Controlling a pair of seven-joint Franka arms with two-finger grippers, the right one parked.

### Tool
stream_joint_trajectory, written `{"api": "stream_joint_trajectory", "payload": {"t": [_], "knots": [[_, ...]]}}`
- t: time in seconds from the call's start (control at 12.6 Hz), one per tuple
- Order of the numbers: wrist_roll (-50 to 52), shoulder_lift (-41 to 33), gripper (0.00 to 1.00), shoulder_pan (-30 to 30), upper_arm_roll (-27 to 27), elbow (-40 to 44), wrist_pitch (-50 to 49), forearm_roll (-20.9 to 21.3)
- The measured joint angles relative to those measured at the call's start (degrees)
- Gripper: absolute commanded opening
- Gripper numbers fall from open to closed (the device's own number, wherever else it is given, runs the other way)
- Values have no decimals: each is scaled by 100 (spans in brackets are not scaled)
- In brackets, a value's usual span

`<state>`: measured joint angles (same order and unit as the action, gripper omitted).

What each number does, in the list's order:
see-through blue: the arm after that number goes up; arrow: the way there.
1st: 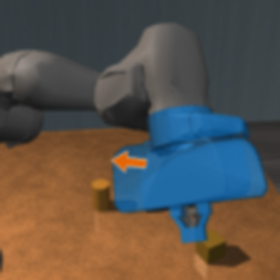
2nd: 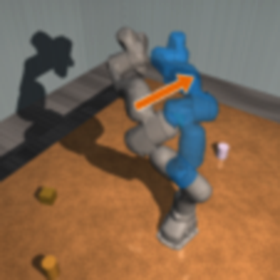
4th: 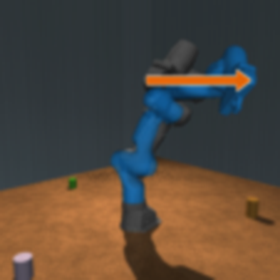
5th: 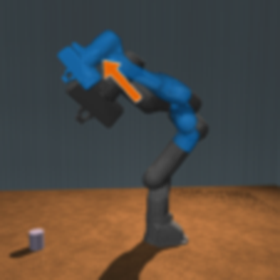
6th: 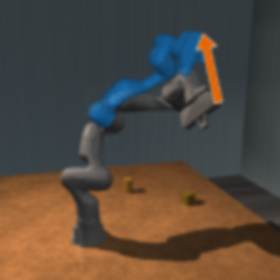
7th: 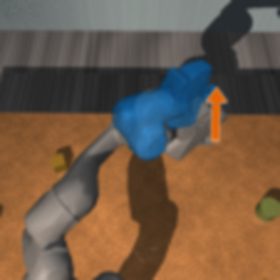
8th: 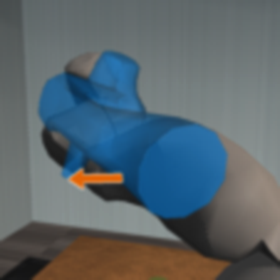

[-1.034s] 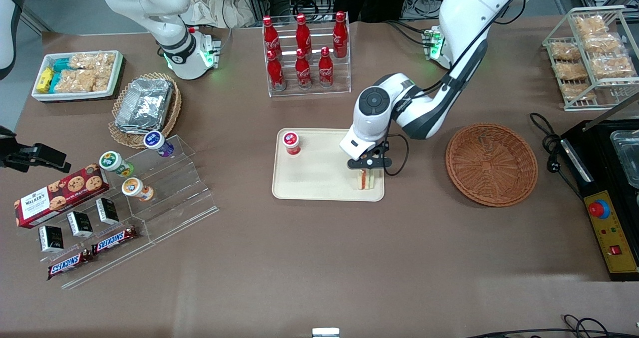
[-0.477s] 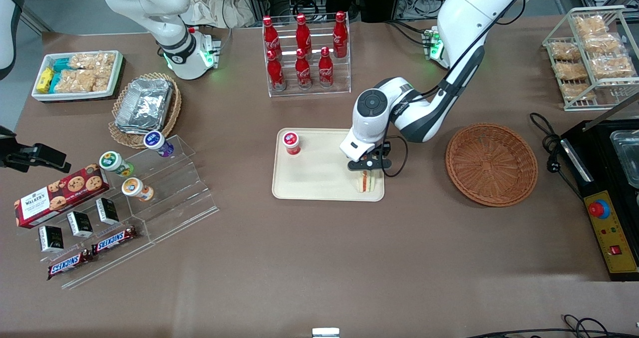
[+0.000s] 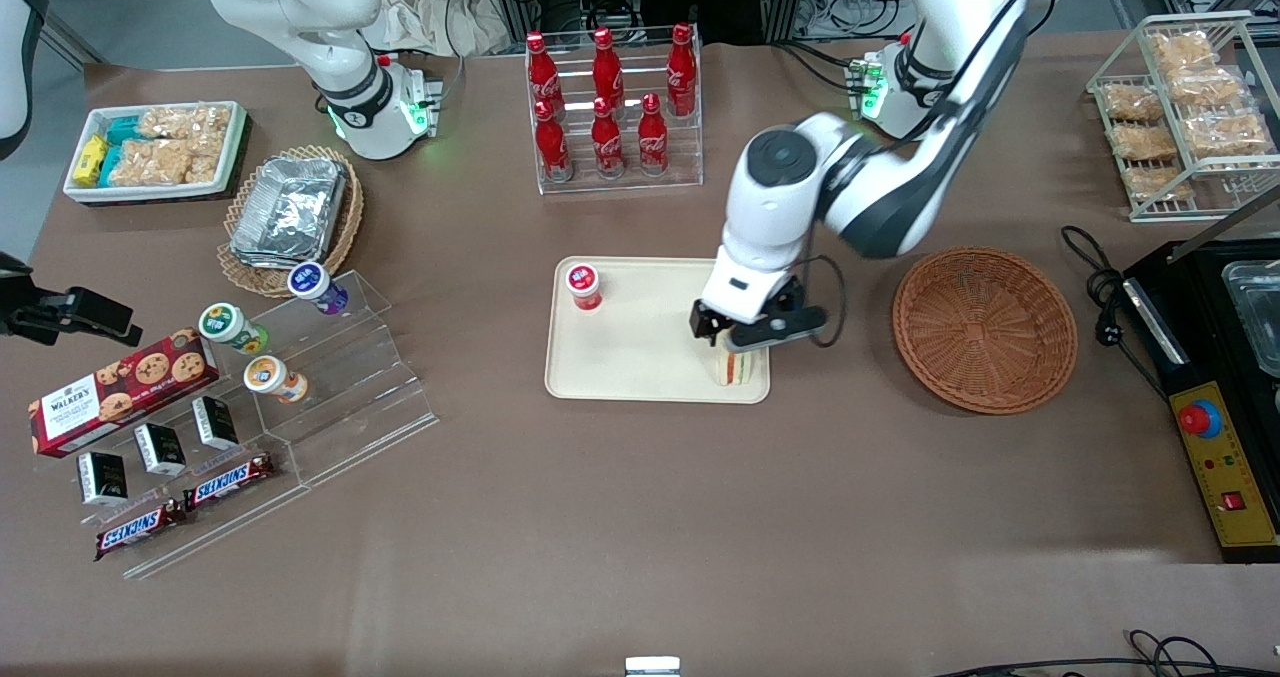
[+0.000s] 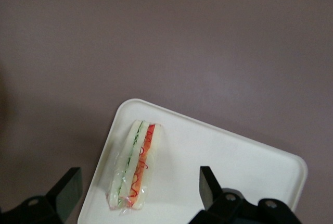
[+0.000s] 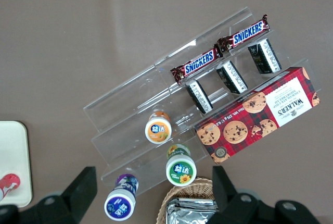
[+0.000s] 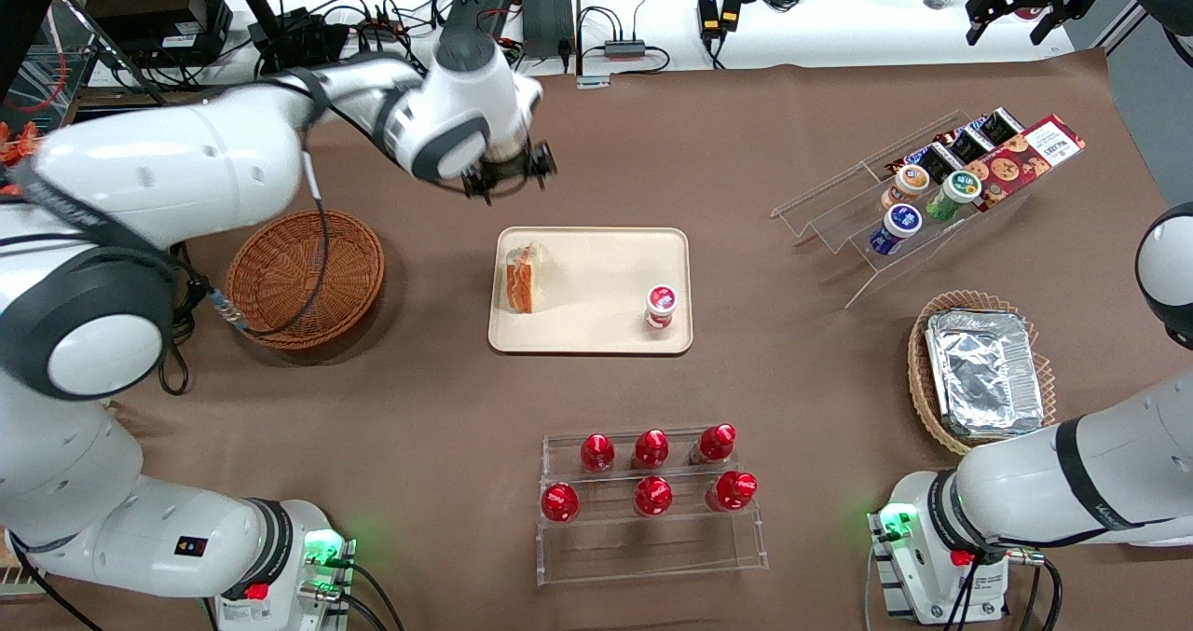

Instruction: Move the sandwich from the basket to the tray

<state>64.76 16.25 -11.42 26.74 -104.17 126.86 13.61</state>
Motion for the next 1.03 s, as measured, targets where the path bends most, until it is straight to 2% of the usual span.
{"api": "stream_joint_trajectory", "payload": {"t": [0.16,0.4,0.64,0.8,0.95,1.03], "knots": [[4,-496,100,214,-146,648,-1165,-449],[-522,-1127,100,299,-967,1219,-2451,-905],[-2521,-1713,100,322,-2018,1253,-3532,-1317],[-4103,-2031,100,357,-2761,1249,-4115,-1395],[-5270,-2203,100,494,-3144,1198,-4402,-1399],[-5492,-2219,100,582,-3187,1159,-4413,-1399]]}}
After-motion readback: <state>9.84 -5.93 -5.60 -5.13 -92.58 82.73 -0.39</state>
